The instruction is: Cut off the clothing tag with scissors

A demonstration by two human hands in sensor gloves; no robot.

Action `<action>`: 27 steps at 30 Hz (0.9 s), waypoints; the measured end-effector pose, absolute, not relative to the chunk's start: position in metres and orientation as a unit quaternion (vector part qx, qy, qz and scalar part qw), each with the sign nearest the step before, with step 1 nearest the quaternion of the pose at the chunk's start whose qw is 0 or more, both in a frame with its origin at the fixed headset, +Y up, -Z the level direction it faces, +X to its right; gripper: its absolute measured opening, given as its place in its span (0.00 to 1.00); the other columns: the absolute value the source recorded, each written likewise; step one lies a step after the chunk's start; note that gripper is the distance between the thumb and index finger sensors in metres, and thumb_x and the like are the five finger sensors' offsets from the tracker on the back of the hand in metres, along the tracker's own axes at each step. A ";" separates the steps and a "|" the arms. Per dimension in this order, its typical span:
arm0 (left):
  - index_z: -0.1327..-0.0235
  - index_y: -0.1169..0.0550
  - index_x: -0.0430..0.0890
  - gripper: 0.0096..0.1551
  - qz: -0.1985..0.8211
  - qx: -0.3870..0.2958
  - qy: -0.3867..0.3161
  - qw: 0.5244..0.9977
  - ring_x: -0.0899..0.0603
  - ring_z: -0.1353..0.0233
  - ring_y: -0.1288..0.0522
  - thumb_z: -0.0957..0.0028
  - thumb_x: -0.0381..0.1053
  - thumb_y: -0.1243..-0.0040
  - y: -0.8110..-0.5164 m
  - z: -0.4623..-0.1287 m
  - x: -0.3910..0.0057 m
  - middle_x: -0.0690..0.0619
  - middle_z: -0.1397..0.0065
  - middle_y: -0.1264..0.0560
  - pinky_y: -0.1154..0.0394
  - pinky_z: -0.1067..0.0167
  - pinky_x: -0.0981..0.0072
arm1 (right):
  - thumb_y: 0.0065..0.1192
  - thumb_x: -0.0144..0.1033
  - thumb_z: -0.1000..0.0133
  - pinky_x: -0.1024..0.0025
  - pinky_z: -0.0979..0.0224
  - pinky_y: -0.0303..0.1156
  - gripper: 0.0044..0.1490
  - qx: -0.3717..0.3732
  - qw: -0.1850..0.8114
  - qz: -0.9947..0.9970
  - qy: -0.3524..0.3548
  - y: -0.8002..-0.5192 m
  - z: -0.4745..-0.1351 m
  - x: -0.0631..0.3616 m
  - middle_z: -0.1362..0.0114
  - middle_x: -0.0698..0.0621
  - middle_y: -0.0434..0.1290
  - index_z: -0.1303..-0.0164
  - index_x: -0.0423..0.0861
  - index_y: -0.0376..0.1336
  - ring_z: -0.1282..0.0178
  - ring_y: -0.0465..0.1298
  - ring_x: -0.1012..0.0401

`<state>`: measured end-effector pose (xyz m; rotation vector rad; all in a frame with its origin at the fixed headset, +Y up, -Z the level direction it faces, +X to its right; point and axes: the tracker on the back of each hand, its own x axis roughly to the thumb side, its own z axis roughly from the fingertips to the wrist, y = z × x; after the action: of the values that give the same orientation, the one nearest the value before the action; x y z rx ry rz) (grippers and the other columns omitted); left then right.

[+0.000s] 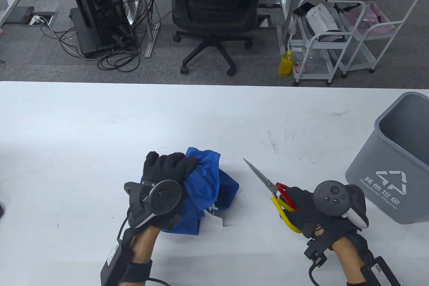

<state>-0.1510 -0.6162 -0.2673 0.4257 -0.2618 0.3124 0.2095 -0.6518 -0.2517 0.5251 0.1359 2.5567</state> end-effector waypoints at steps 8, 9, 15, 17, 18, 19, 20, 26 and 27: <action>0.43 0.23 0.65 0.28 0.153 0.208 -0.130 0.957 0.45 0.39 0.19 0.59 0.57 0.28 -0.617 -0.267 -0.151 0.57 0.34 0.21 0.36 0.28 0.29 | 0.70 0.77 0.69 0.57 0.73 0.79 0.46 0.208 0.139 0.965 0.079 -0.654 -0.240 0.190 0.53 0.45 0.81 0.52 0.53 0.71 0.75 0.79 0.55; 0.43 0.23 0.65 0.28 0.153 0.208 -0.130 0.957 0.45 0.39 0.19 0.59 0.57 0.28 -0.617 -0.267 -0.151 0.57 0.34 0.21 0.36 0.28 0.29 | 0.68 0.79 0.68 0.57 0.70 0.78 0.47 0.213 0.130 0.964 0.097 -0.656 -0.239 0.188 0.51 0.45 0.79 0.50 0.54 0.70 0.72 0.79 0.54; 0.43 0.23 0.65 0.28 0.154 0.208 -0.129 0.957 0.45 0.39 0.19 0.59 0.57 0.28 -0.617 -0.267 -0.152 0.57 0.34 0.22 0.36 0.28 0.29 | 0.67 0.79 0.67 0.57 0.72 0.78 0.44 0.204 0.097 0.967 0.116 -0.662 -0.239 0.183 0.53 0.45 0.81 0.53 0.55 0.72 0.74 0.79 0.55; 0.43 0.23 0.65 0.28 0.154 0.207 -0.129 0.957 0.45 0.39 0.19 0.59 0.57 0.28 -0.618 -0.267 -0.152 0.57 0.34 0.21 0.36 0.28 0.29 | 0.67 0.79 0.67 0.57 0.73 0.78 0.44 0.206 0.100 0.966 0.119 -0.664 -0.239 0.182 0.54 0.45 0.81 0.53 0.55 0.72 0.75 0.79 0.54; 0.43 0.23 0.65 0.28 0.154 0.207 -0.130 0.957 0.45 0.39 0.19 0.59 0.57 0.28 -0.618 -0.267 -0.152 0.57 0.34 0.21 0.36 0.28 0.29 | 0.67 0.79 0.67 0.57 0.73 0.78 0.44 0.207 0.100 0.966 0.120 -0.665 -0.239 0.181 0.54 0.45 0.81 0.53 0.55 0.72 0.75 0.79 0.55; 0.43 0.23 0.65 0.28 0.153 0.207 -0.131 0.957 0.45 0.39 0.19 0.59 0.57 0.28 -0.618 -0.266 -0.151 0.57 0.34 0.22 0.36 0.28 0.29 | 0.67 0.78 0.66 0.57 0.73 0.78 0.44 0.209 0.097 0.965 0.121 -0.665 -0.239 0.180 0.54 0.45 0.81 0.53 0.55 0.72 0.75 0.79 0.55; 0.43 0.23 0.65 0.28 0.153 0.207 -0.131 0.957 0.45 0.39 0.19 0.59 0.57 0.28 -0.618 -0.266 -0.151 0.57 0.34 0.21 0.36 0.28 0.29 | 0.67 0.78 0.66 0.57 0.73 0.78 0.43 0.210 0.095 0.966 0.121 -0.665 -0.239 0.179 0.54 0.45 0.81 0.54 0.55 0.72 0.75 0.79 0.55; 0.43 0.23 0.65 0.28 0.152 0.207 -0.131 0.957 0.45 0.39 0.19 0.59 0.57 0.28 -0.618 -0.266 -0.152 0.57 0.34 0.22 0.36 0.28 0.29 | 0.68 0.78 0.66 0.57 0.74 0.78 0.43 0.212 0.078 0.965 0.132 -0.669 -0.239 0.176 0.55 0.45 0.81 0.54 0.54 0.73 0.76 0.79 0.55; 0.43 0.23 0.65 0.28 0.152 0.207 -0.131 0.957 0.45 0.39 0.19 0.59 0.57 0.28 -0.618 -0.266 -0.152 0.57 0.34 0.22 0.36 0.28 0.29 | 0.68 0.78 0.66 0.57 0.74 0.78 0.43 0.212 0.078 0.965 0.133 -0.670 -0.239 0.176 0.55 0.45 0.81 0.54 0.54 0.73 0.76 0.79 0.55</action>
<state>-0.1520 -0.6181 -0.2665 0.4206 -0.2664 0.3091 0.1759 -0.6701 -0.2389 0.6350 0.3987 2.8903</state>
